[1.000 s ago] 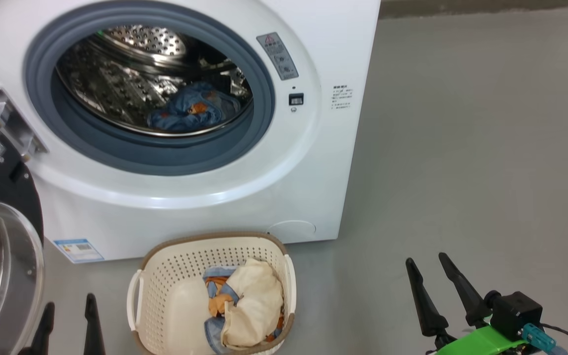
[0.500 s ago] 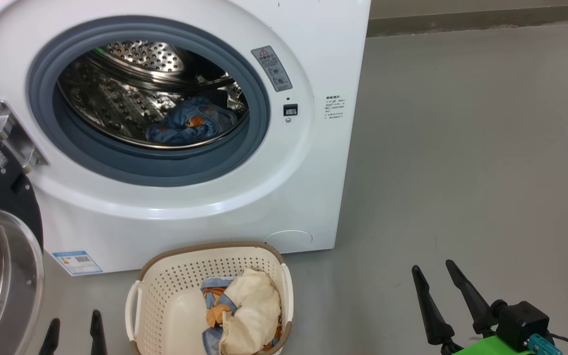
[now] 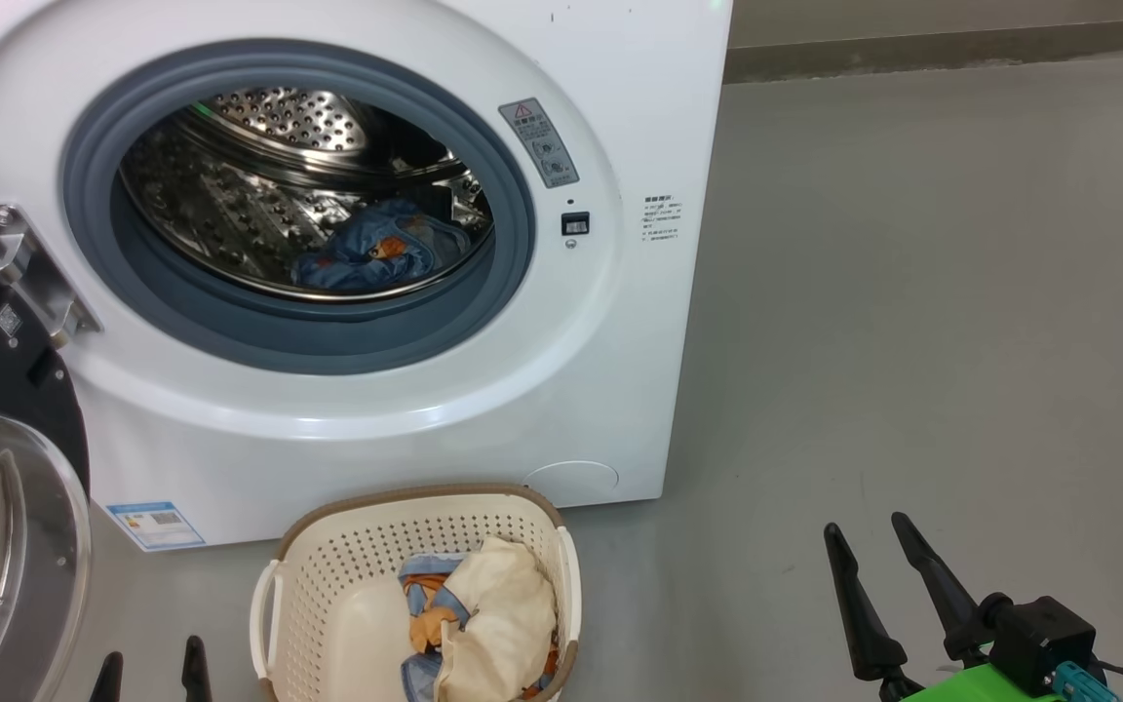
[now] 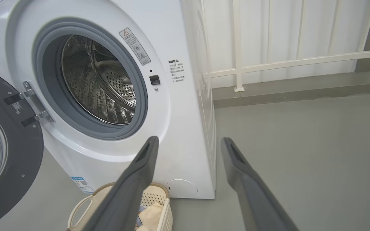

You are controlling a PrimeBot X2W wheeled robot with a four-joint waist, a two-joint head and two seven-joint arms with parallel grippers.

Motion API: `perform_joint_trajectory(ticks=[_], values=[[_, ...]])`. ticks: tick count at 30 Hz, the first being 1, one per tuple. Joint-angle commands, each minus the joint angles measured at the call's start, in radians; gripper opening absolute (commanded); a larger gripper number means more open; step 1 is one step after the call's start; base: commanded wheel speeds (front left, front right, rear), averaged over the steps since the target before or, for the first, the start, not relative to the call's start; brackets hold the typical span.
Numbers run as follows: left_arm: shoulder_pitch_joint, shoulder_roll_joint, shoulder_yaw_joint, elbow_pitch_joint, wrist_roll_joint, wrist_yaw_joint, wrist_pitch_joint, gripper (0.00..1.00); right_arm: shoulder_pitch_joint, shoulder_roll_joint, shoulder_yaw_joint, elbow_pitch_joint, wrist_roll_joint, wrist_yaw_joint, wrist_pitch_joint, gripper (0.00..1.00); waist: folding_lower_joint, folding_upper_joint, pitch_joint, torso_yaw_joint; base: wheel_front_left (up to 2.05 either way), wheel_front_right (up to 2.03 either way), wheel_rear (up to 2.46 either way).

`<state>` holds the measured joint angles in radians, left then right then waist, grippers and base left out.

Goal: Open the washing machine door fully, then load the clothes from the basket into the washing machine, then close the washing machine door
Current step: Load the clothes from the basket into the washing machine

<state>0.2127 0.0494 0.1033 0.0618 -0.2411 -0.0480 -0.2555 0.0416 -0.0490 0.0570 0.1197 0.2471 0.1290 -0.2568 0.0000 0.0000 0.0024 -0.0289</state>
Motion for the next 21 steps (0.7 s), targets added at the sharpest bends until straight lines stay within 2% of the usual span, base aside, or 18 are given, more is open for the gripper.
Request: perform_joint_trajectory(ticks=[1, 21], values=[[-0.017, 0.006, 0.030, -0.026, 0.018, 0.000, -0.006, 1.00, -0.005, -0.001, 0.026, -0.027, -0.009, 0.002, -0.005, 1.00, 0.0000, 0.0000, 0.000, 0.000, 0.00, 0.00, 0.00], [-0.028, 0.005, 0.030, -0.022, 0.019, -0.010, -0.006, 1.00, -0.008, -0.001, 0.035, -0.012, 0.017, 0.002, -0.005, 1.00, 0.0000, 0.0000, 0.000, 0.005, 0.00, 0.00, 0.00]])
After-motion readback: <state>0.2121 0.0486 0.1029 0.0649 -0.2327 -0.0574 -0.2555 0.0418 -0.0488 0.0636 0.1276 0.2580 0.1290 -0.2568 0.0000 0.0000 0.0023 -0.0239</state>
